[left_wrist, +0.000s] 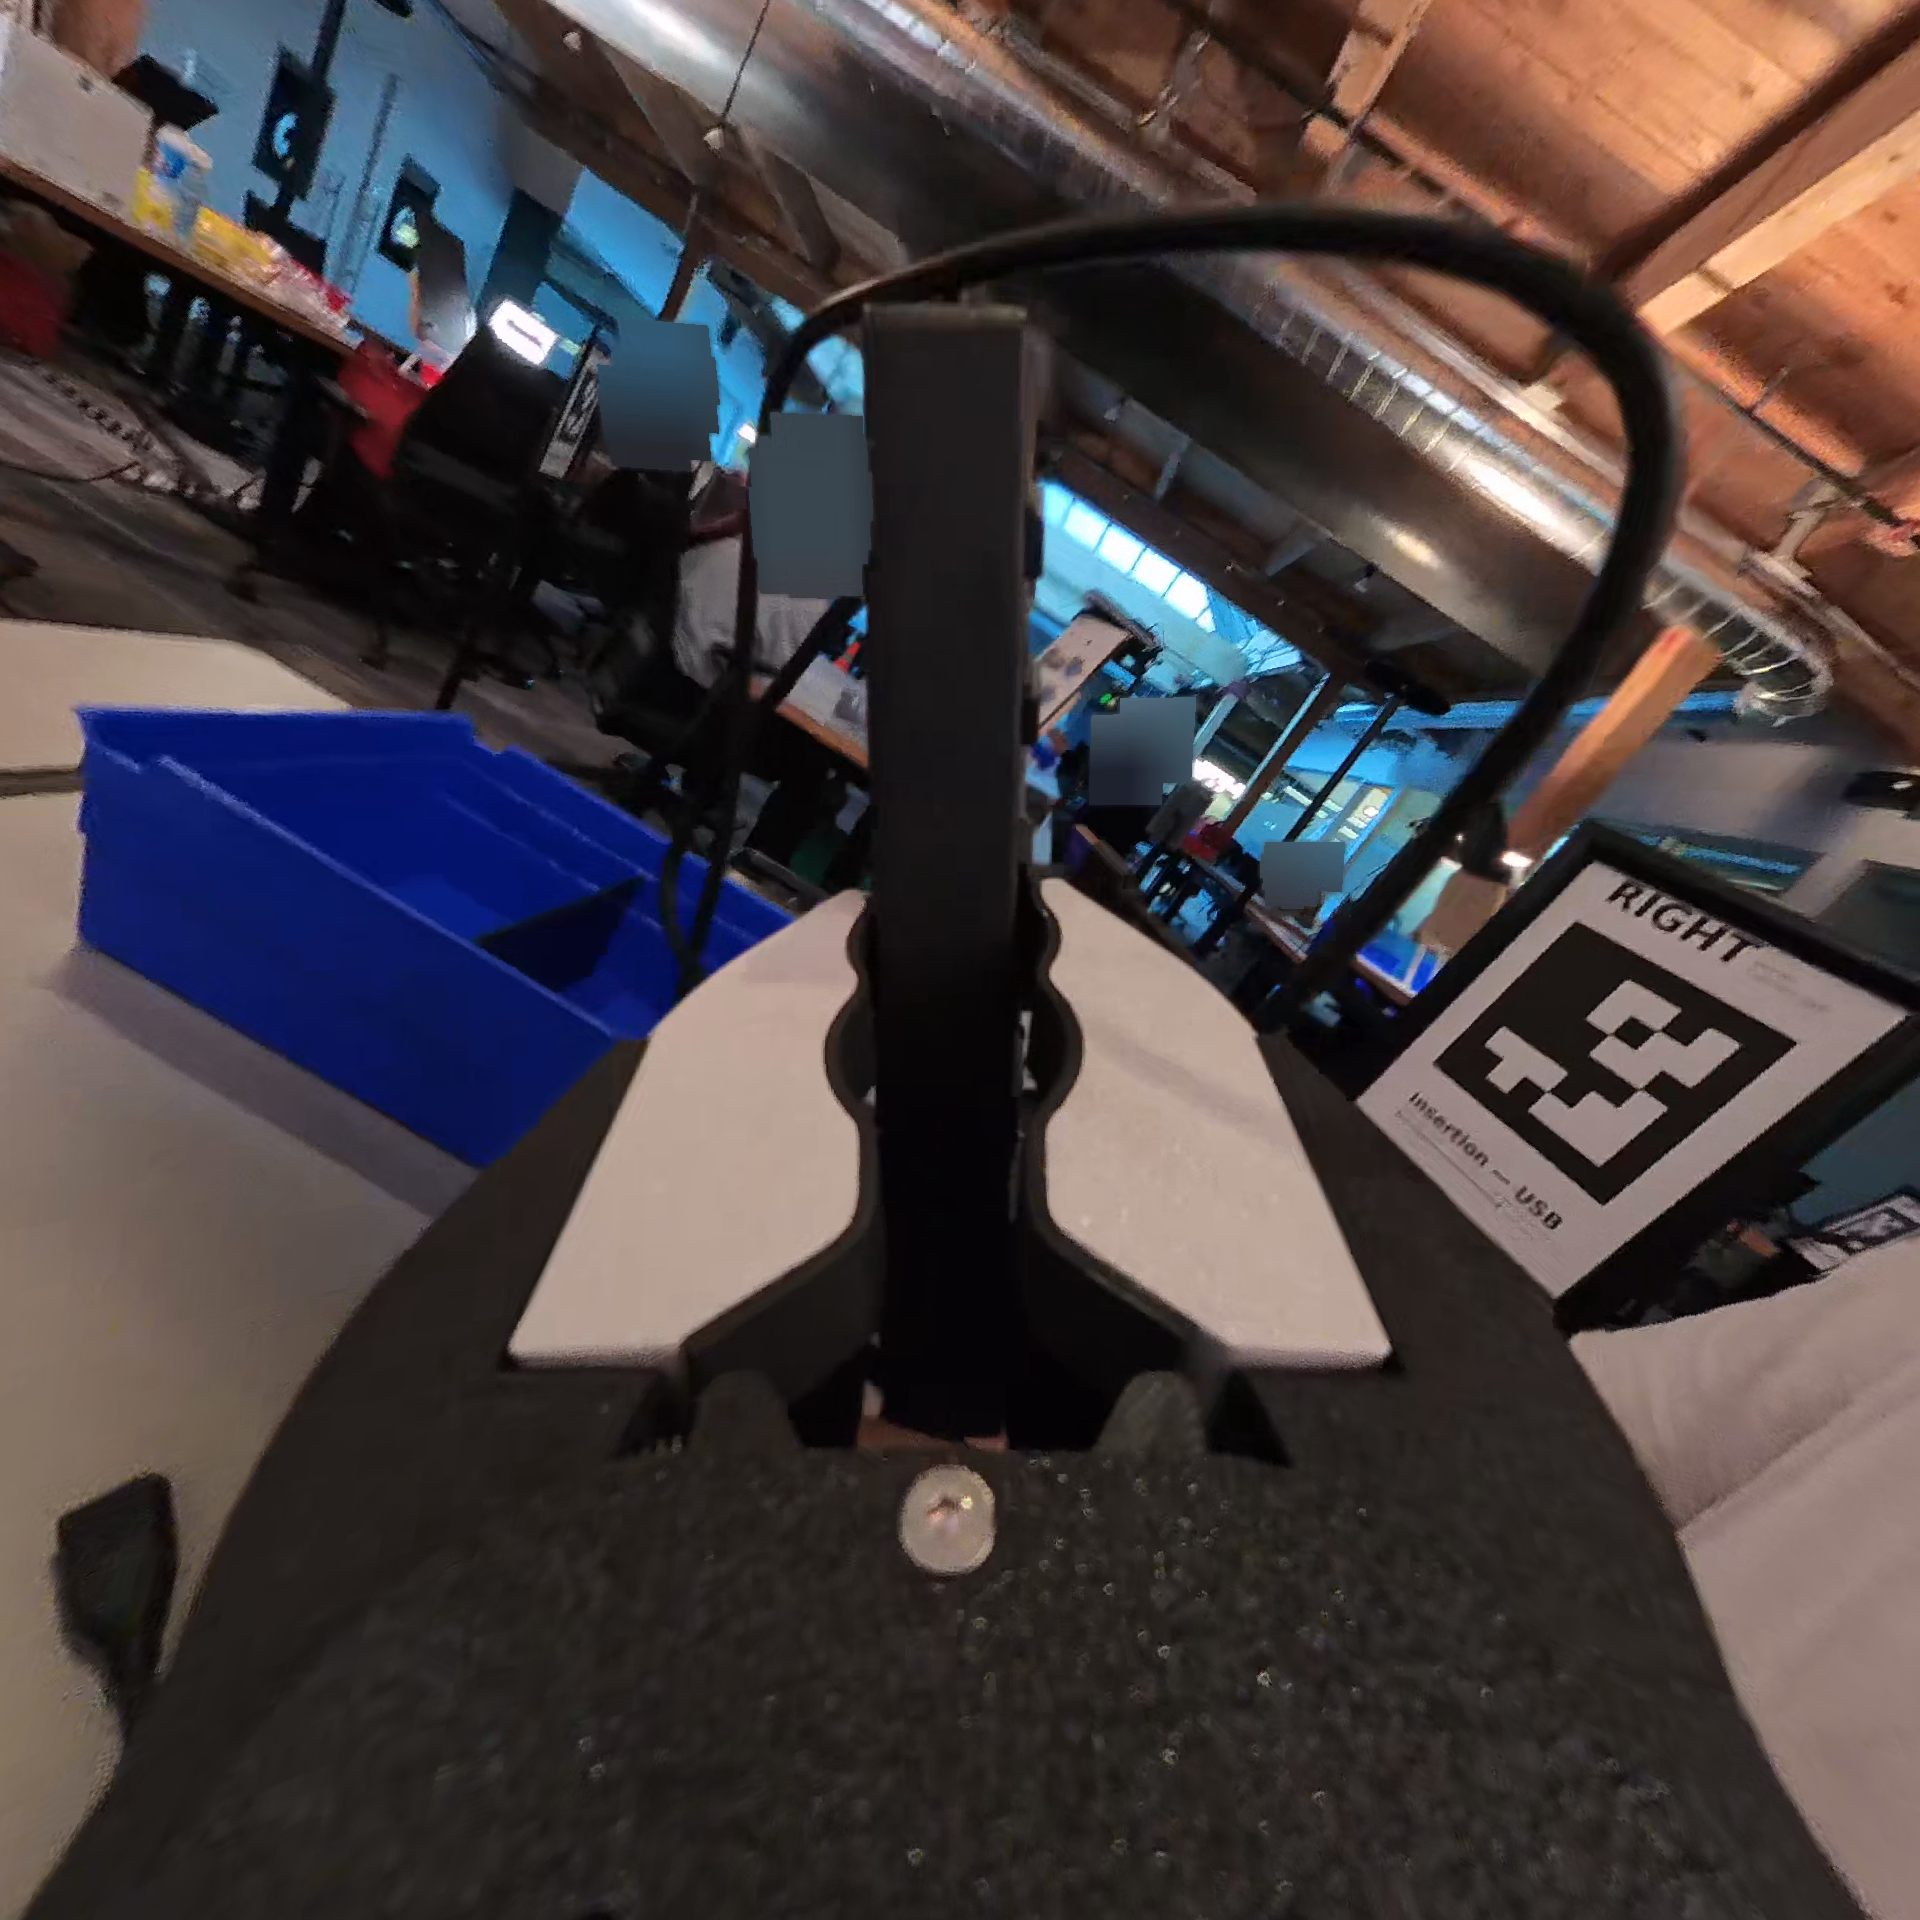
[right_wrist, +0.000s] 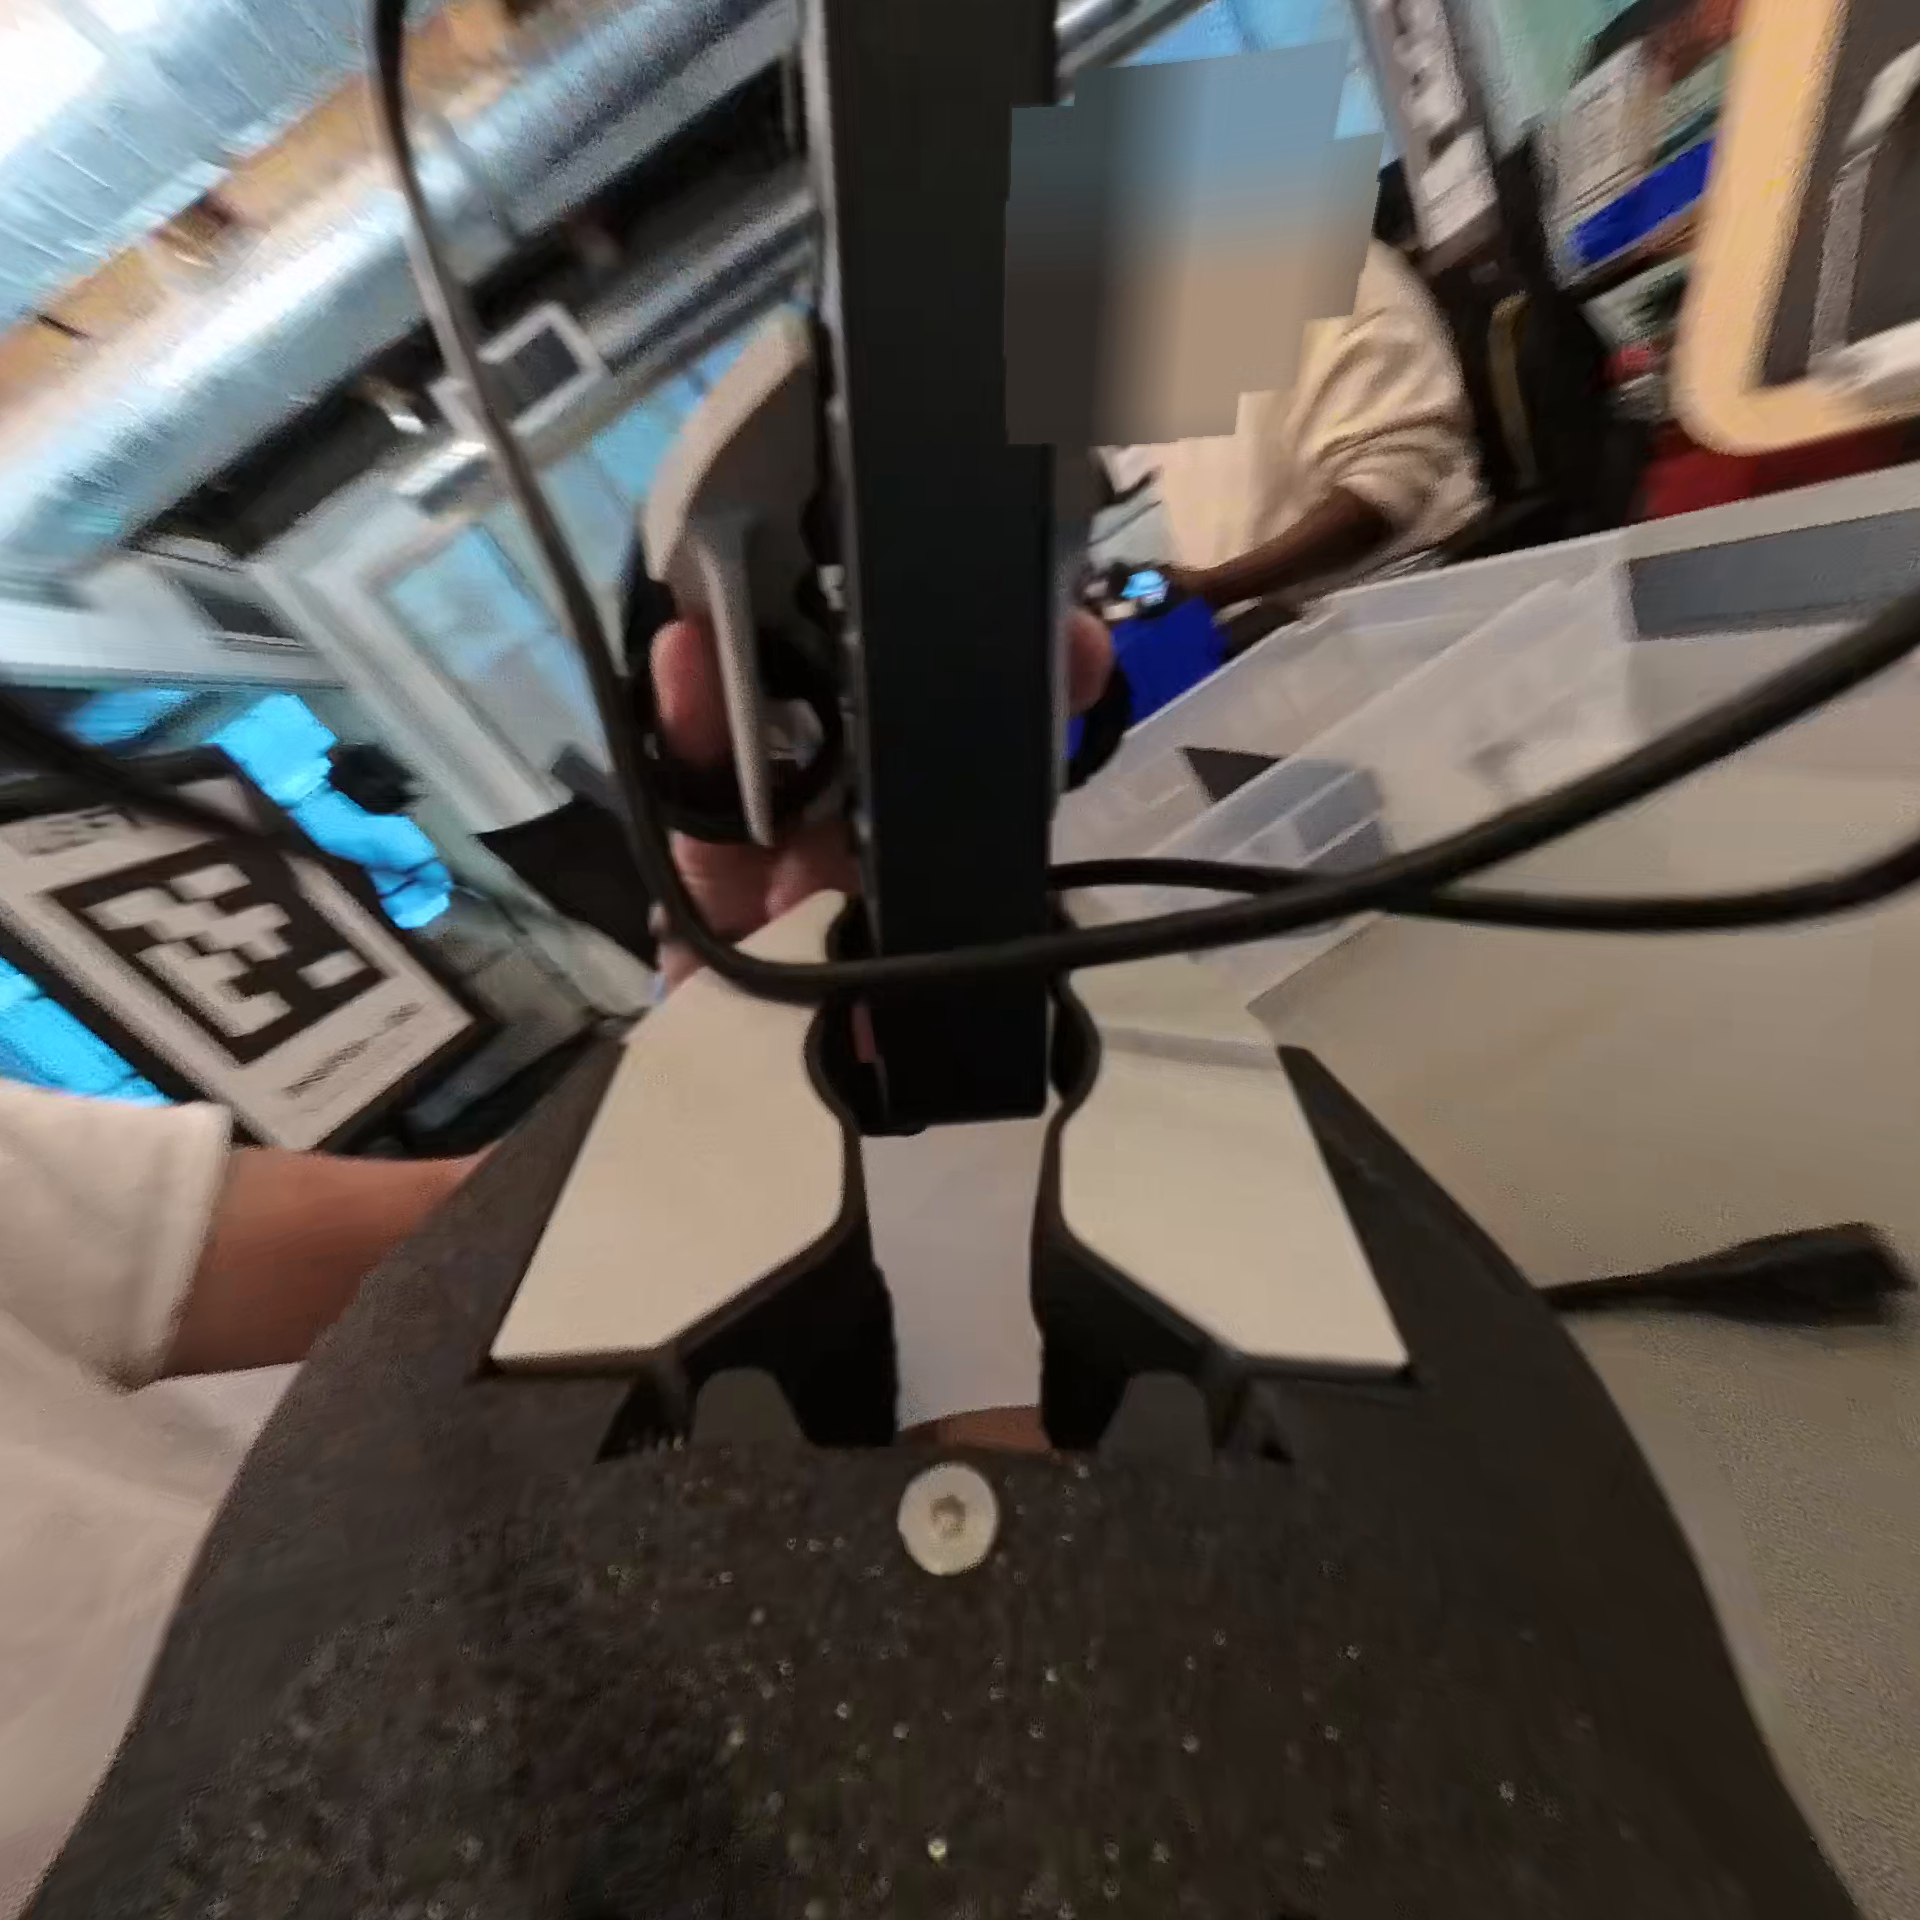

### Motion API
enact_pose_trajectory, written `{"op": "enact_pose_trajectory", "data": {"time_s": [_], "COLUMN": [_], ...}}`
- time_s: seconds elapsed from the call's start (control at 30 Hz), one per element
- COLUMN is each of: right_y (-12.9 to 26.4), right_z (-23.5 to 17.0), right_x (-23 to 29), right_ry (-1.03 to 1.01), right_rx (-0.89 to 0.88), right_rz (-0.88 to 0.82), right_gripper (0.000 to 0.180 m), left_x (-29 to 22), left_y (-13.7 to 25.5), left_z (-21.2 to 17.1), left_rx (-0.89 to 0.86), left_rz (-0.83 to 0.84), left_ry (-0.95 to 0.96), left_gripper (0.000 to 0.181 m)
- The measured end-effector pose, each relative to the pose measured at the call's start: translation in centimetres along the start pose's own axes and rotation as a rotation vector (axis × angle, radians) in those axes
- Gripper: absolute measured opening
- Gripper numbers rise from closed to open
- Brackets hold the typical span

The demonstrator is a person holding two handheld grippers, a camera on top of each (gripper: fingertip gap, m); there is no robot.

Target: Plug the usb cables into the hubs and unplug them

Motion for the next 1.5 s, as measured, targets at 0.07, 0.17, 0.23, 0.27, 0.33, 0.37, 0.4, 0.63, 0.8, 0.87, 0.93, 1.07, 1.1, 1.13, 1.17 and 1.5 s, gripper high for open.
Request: {"op": "enact_pose_trajectory", "data": {"time_s": [0.07,0.17,0.23,0.27,0.33,0.37,0.4,0.63,0.8,0.87,0.93,1.07,1.1,1.13,1.17,1.5], "right_y": [0.2,0.6,0.6,0.5,0.2,0.0,-0.2,-1.2,0.5,0.7,-0.3,-5.0,-6.3,-7.6,-8.8,-6.7], "right_z": [-1.2,-2.4,-3.1,-3.4,-4.3,-4.9,-5.4,-6.4,-2.6,1.1,5.5,12.7,14.1,15.3,15.7,-7.3], "right_x": [0.4,0.8,1.0,0.9,0.8,1.0,1.1,-1.1,-7.8,-8.5,-7.5,-3.0,-1.5,-0.3,0.7,-2.7], "right_ry": [-0.039,-0.059,-0.079,-0.097,-0.106,-0.104,-0.091,-0.085,0.164,0.255,0.366,0.542,0.564,0.569,0.568,0.800], "right_rx": [0.050,0.088,0.108,0.112,0.146,0.176,0.196,0.262,0.245,0.215,0.144,0.134,0.124,0.124,0.163,0.836], "right_rz": [0.079,0.156,0.207,0.224,0.253,0.270,0.271,0.101,-0.354,-0.445,-0.439,-0.311,-0.246,-0.194,-0.133,-0.058], "right_gripper": [0.027,0.027,0.027,0.027,0.027,0.027,0.027,0.036,0.019,0.007,0.000,0.000,0.000,0.000,0.000,0.045], "left_x": [-0.3,-0.6,-0.6,-0.5,-0.5,-0.6,-0.8,1.3,5.7,7.0,7.7,7.9,7.9,7.9,7.9,8.2], "left_y": [0.5,2.0,3.2,3.7,4.7,5.1,5.5,7.4,10.9,12.6,13.9,15.2,15.3,15.2,15.1,16.2], "left_z": [-0.9,-2.3,-3.5,-4.2,-5.1,-5.4,-5.7,-6.7,-6.1,-5.8,-6.3,-8.4,-8.8,-8.9,-8.9,-7.9], "left_rx": [0.039,0.136,0.220,0.258,0.292,0.301,0.310,0.314,0.428,0.462,0.507,0.569,0.580,0.574,0.562,0.396], "left_rz": [-0.004,0.022,0.045,0.064,0.068,0.054,0.039,0.164,0.481,0.601,0.664,0.691,0.690,0.679,0.666,0.612], "left_ry": [0.013,-0.082,-0.147,-0.171,-0.169,-0.153,-0.137,-0.057,-0.244,-0.304,-0.317,-0.284,-0.272,-0.255,-0.237,-0.035], "left_gripper": [0.025,0.027,0.028,0.029,0.029,0.028,0.028,0.024,0.023,0.023,0.023,0.023,0.023,0.023,0.023,0.023]}}
Point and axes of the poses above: each gripper's, where its closed fingertips meet, y back along the fingers, z out of its top, x = y × z across the jaws, the point moved 2 cm from there along y, back along the fingers, and after that the axes turned 6 degrees about -z, right-handed, at the moved point
